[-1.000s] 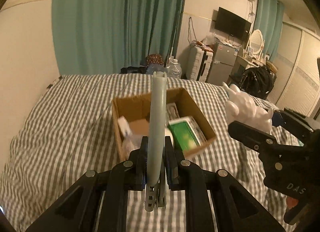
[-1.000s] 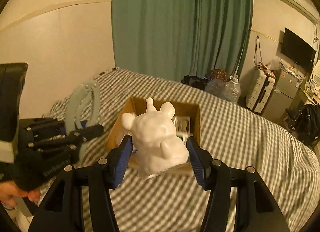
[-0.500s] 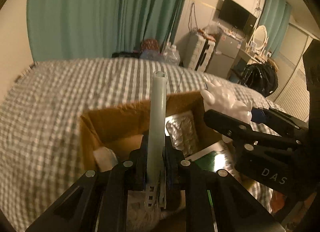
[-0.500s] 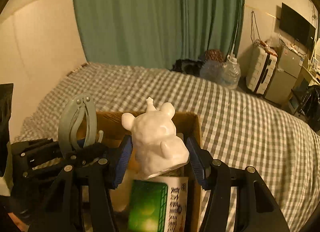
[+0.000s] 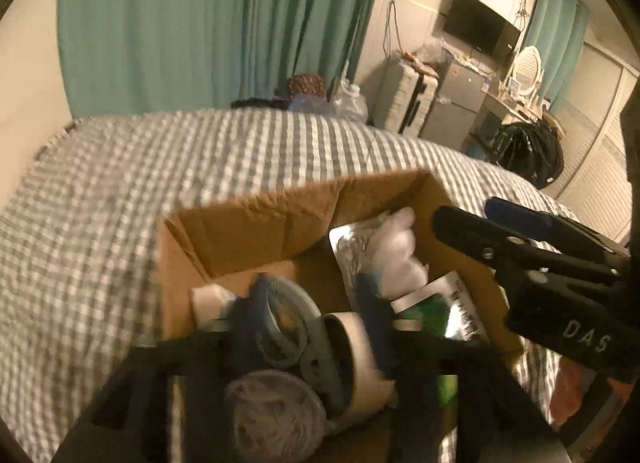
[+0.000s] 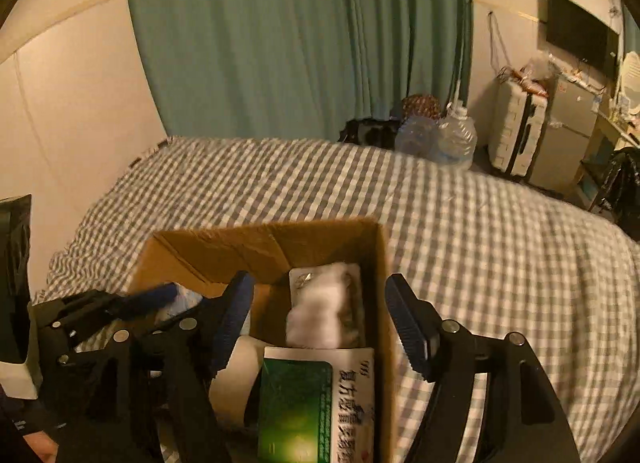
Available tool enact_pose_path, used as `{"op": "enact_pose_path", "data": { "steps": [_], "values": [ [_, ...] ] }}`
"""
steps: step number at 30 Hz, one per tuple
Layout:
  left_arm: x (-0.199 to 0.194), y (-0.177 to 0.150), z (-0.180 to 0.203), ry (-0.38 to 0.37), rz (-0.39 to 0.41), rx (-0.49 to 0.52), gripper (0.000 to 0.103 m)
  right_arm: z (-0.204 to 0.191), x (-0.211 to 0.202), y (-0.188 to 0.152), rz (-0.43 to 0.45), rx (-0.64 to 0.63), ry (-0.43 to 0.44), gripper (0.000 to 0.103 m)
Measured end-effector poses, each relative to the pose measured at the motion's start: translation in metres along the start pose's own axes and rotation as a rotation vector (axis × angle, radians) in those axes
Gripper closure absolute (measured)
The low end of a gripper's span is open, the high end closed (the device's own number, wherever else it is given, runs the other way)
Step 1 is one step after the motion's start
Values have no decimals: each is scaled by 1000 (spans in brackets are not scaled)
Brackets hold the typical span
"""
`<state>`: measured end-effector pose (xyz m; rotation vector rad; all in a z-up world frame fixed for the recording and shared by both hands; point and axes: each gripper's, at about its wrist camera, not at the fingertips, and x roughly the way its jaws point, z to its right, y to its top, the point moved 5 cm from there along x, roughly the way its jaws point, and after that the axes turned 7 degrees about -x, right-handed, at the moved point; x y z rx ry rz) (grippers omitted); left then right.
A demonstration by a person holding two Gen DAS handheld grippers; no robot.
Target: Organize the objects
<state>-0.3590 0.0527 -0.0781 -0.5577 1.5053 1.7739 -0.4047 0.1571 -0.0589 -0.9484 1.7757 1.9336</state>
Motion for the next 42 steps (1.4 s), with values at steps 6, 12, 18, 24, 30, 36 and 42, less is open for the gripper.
{"op": "enact_pose_path", "data": {
  "steps": [6,12,18,24,30,36,42],
  "values": [
    [-76,26,22,27,129,19,25,5,-84,21,92,-27,-68,11],
    [-166,31,39,58,278,30,2,2,-187,35,220,-47,-129,0],
    [-241,16,50,88,391,40,0,-10,-275,27,320,-88,-170,0],
    [-294,-8,64,134,486,62,0,-15,-334,5,377,-92,-179,0],
    [-313,-45,64,120,547,24,0,-15,-343,-34,376,-97,-195,0],
    [-285,-76,50,155,547,-23,0,-15,-315,-75,397,-102,-183,0],
    [-243,-102,31,208,539,-77,0,2,-258,-115,357,-81,-223,0]
  ]
}}
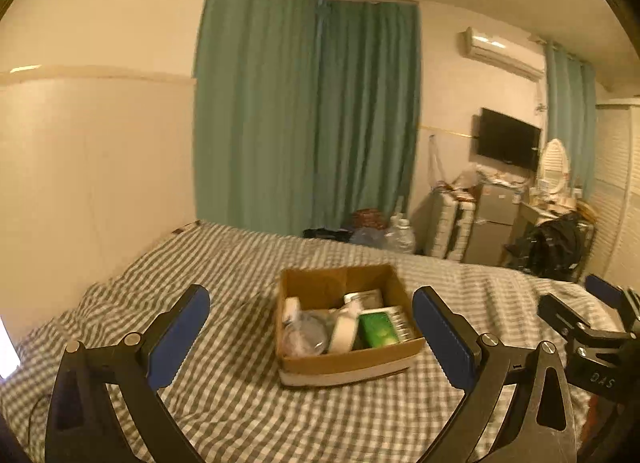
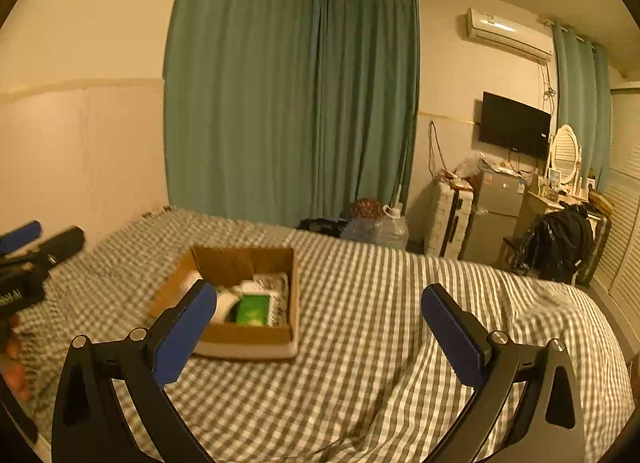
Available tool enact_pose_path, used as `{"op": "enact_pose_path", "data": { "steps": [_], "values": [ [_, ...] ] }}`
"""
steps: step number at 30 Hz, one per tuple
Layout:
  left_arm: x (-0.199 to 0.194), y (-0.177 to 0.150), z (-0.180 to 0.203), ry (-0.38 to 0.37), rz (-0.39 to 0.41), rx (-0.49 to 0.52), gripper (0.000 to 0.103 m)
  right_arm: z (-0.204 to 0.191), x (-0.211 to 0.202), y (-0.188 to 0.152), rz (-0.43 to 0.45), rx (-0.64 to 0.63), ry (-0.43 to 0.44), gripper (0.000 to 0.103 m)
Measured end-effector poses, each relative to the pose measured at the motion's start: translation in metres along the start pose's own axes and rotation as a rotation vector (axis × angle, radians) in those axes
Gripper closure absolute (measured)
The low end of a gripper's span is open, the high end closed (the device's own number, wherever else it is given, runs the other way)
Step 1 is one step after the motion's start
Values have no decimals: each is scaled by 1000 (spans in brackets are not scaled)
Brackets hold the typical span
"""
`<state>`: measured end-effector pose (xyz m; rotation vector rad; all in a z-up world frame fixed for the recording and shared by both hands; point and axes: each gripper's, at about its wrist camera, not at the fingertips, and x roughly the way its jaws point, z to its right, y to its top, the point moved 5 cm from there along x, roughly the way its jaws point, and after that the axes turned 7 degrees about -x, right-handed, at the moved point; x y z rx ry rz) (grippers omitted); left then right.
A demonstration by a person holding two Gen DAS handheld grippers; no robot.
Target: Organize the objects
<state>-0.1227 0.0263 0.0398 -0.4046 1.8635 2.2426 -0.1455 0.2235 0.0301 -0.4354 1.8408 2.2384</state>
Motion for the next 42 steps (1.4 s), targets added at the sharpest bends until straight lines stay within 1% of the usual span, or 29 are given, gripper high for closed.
{"op": "enact_pose_path", "data": {
  "steps": [2,4,6,9,12,16,21,27,32,42],
  "values": [
    [9,-16,-5,43,6,6,0,0,11,-14,-5,-3,-4,0],
    [21,-34,-7,68,-13,20,0,3,23,-26,-5,14,-6,0],
    [29,-49,-8,75,-37,42,0,3,37,-35,-25,25,14,0],
    [41,-65,-6,78,-72,71,0,-3,48,-40,-38,-9,9,0],
    [47,-74,-6,56,-102,49,0,-6,54,-45,-52,-8,13,0],
    [41,-68,-1,29,-81,50,0,-7,55,-49,-60,1,11,0],
    [37,-70,5,34,-75,89,0,-8,55,-50,-66,3,9,0],
    [35,-73,5,50,-78,93,0,-3,52,-51,-68,13,13,0],
    [31,-72,5,55,-71,95,0,0,50,-52,-67,32,18,0],
    [28,-77,7,63,-80,112,0,2,46,-52,-56,43,14,0]
  ]
}}
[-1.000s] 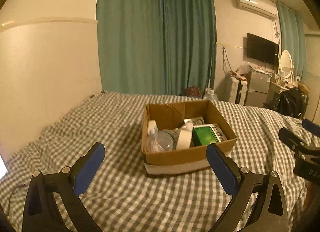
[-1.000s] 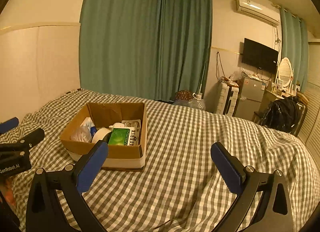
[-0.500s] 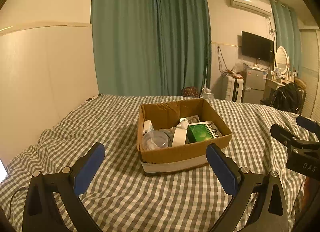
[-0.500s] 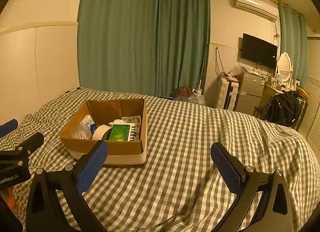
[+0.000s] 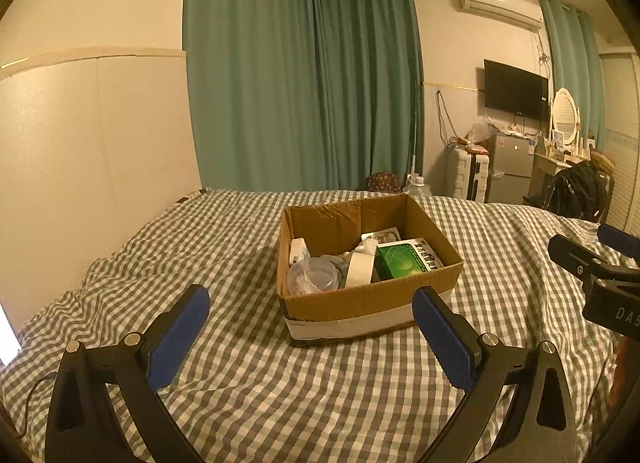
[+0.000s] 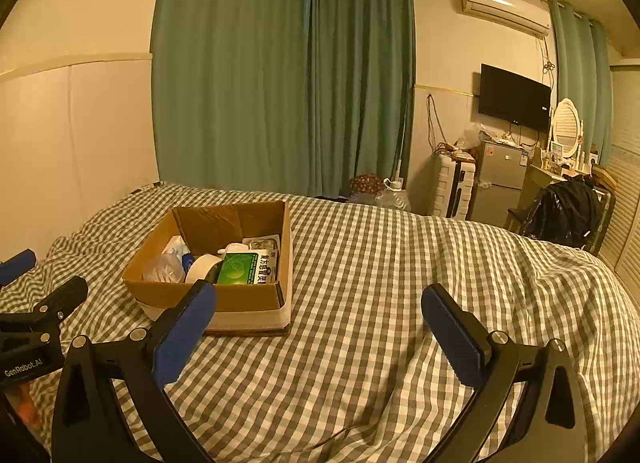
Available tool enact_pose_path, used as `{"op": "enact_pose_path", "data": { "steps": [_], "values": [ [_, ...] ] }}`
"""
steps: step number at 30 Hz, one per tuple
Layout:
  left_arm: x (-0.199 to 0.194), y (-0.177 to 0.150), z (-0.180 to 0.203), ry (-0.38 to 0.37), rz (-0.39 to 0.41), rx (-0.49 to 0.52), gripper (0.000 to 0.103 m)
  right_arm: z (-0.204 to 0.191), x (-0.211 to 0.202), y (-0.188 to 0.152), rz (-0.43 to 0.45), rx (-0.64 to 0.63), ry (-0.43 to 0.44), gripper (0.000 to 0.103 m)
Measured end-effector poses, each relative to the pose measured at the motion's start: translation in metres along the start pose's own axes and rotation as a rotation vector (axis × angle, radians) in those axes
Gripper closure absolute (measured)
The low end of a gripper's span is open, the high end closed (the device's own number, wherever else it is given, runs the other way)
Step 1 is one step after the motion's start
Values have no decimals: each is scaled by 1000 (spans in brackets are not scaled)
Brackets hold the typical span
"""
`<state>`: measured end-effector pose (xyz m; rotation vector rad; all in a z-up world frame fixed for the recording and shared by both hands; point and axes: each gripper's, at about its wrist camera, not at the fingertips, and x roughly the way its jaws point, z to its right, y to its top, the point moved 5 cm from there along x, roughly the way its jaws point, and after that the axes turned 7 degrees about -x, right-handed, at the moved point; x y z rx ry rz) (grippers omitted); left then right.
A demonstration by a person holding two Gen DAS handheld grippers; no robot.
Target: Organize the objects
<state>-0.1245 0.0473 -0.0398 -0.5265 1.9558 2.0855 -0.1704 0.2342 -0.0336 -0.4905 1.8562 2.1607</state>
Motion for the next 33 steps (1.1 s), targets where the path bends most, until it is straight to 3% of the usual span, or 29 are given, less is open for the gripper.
{"op": "enact_pose_path", "data": {
  "steps": [33],
  "values": [
    [2,-7,-12,41,-16,-7,0,-3,6,-6,-24,-13,1,0]
  ]
}}
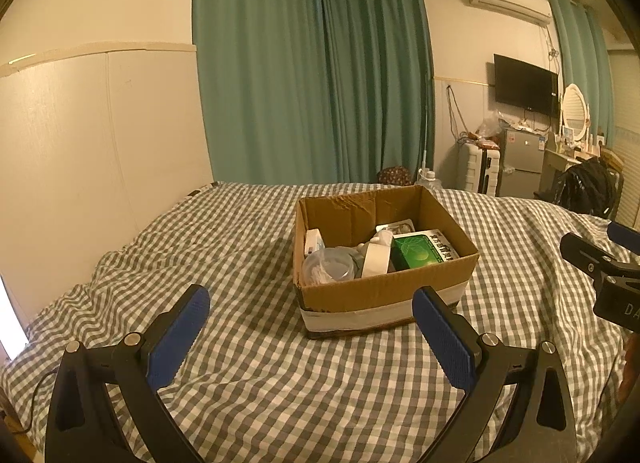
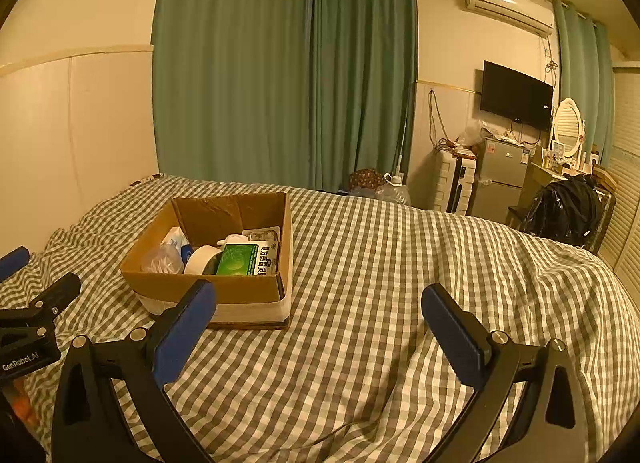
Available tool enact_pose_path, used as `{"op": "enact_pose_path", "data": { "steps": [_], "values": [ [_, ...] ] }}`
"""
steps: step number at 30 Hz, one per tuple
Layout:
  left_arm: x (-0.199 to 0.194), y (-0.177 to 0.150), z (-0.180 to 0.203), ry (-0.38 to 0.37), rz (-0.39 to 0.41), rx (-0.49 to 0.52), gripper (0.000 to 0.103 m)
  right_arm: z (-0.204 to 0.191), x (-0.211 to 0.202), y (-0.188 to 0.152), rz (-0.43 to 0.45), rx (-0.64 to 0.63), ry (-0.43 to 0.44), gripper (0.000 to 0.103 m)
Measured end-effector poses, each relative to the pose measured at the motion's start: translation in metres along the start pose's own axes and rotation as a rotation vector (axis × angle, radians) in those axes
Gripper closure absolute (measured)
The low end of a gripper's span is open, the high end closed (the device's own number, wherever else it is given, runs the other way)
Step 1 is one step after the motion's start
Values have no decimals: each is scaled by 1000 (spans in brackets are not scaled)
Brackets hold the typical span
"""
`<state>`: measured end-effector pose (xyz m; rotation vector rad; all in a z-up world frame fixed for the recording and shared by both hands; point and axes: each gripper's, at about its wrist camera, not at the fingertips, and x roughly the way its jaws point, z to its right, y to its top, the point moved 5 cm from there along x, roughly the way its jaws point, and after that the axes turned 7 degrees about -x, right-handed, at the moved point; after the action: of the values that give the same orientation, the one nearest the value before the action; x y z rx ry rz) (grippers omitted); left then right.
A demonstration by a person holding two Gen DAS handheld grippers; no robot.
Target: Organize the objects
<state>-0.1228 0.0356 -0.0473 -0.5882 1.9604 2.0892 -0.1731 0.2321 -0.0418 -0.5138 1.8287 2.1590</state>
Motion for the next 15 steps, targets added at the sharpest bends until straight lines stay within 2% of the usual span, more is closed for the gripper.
{"op": "enact_pose_path", "data": {
  "steps": [15],
  "values": [
    [-2,0,1,4,1,12,0,-1,1,-1,-4,0,2,0]
  ]
}}
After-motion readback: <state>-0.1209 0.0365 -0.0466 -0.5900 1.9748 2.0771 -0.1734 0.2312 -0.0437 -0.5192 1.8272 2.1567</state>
